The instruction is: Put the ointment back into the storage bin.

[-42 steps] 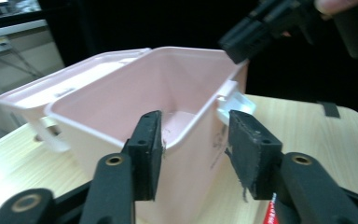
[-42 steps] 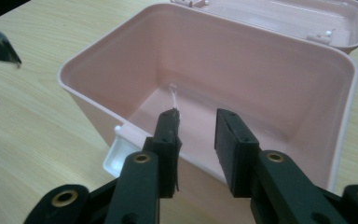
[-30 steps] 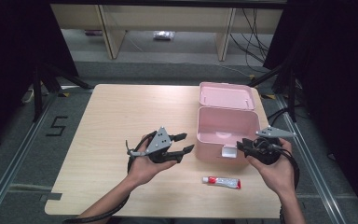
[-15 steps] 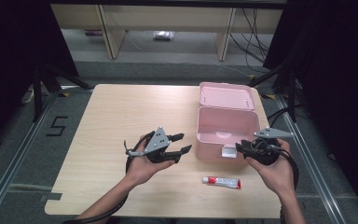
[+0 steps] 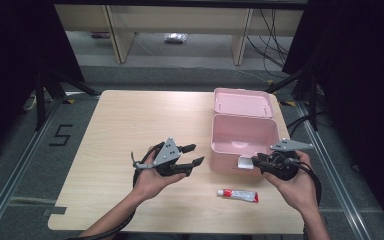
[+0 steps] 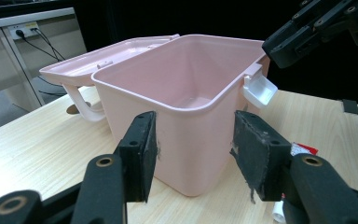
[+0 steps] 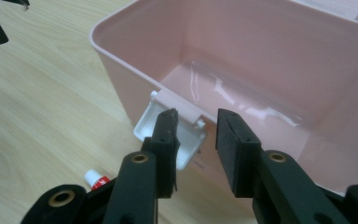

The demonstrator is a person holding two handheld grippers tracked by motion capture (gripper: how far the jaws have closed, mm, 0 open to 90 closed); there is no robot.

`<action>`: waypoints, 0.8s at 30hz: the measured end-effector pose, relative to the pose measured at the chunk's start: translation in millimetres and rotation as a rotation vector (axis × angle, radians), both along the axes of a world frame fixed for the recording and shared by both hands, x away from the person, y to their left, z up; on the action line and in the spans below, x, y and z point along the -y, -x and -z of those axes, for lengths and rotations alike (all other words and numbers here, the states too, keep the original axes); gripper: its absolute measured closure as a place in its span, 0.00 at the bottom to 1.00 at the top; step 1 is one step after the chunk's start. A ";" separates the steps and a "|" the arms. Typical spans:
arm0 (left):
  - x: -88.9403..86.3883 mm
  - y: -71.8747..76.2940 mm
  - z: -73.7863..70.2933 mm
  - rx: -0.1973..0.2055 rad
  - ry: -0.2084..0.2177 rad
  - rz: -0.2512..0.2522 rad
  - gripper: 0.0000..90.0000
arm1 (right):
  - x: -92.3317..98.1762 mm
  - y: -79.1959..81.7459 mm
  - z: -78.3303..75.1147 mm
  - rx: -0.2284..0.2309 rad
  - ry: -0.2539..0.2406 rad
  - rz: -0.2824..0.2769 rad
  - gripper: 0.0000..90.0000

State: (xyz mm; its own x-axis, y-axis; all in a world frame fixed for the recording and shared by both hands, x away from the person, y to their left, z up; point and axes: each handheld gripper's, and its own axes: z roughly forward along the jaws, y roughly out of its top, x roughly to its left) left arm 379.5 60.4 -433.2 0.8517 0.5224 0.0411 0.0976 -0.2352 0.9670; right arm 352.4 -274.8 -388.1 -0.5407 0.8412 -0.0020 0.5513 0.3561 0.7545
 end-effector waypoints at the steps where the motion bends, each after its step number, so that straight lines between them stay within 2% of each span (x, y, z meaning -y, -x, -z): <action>1: 0.0 0.1 0.0 -0.001 -0.001 0.001 0.55 | -1.4 2.0 0.4 -0.022 -0.017 0.008 0.77; 2: 0.1 0.3 0.2 -0.002 -0.001 0.001 0.55 | -1.5 2.7 0.7 -0.022 -0.015 0.008 0.77; 3: 0.0 0.3 0.5 -0.003 -0.001 0.001 0.55 | -0.3 1.8 2.2 0.006 -0.001 -0.011 0.77; 7: -1.1 0.9 0.9 -0.003 -0.006 0.001 0.55 | -4.0 6.3 2.2 -0.031 -0.018 -0.020 0.77; 8: -1.1 0.9 0.9 -0.003 -0.006 0.001 0.55 | -3.1 6.5 2.2 -0.023 0.012 -0.040 0.77; 10: -2.5 1.2 0.8 -0.004 -0.010 0.001 0.54 | -4.1 7.4 2.2 -0.023 0.030 -0.062 0.77; 11: -2.8 1.3 0.8 -0.004 -0.010 -0.001 0.54 | -7.2 10.4 2.8 -0.059 0.009 -0.048 0.77; 13: -3.2 1.3 0.7 -0.003 -0.009 -0.002 0.54 | -7.9 11.0 2.4 -0.073 0.013 -0.055 0.77; 15: -3.8 1.4 0.7 -0.003 -0.010 -0.001 0.54 | -8.4 10.0 6.4 -0.062 0.033 -0.086 0.77; 16: -4.0 1.5 0.8 -0.003 -0.012 -0.001 0.55 | -9.9 11.7 6.0 -0.090 0.024 -0.066 0.77; 17: -4.1 1.5 0.9 -0.004 -0.012 -0.001 0.54 | -9.7 10.9 7.9 -0.080 0.038 -0.082 0.77; 19: -4.2 1.5 1.0 -0.005 -0.012 0.000 0.54 | -10.5 11.8 7.8 -0.092 0.038 -0.080 0.77; 20: -4.5 1.4 1.1 -0.004 -0.013 -0.001 0.54 | -10.4 10.5 9.1 -0.085 0.046 -0.101 0.77; 24: -5.6 0.8 1.4 0.001 -0.020 0.002 0.54 | -14.5 12.6 12.3 -0.109 0.058 -0.126 0.77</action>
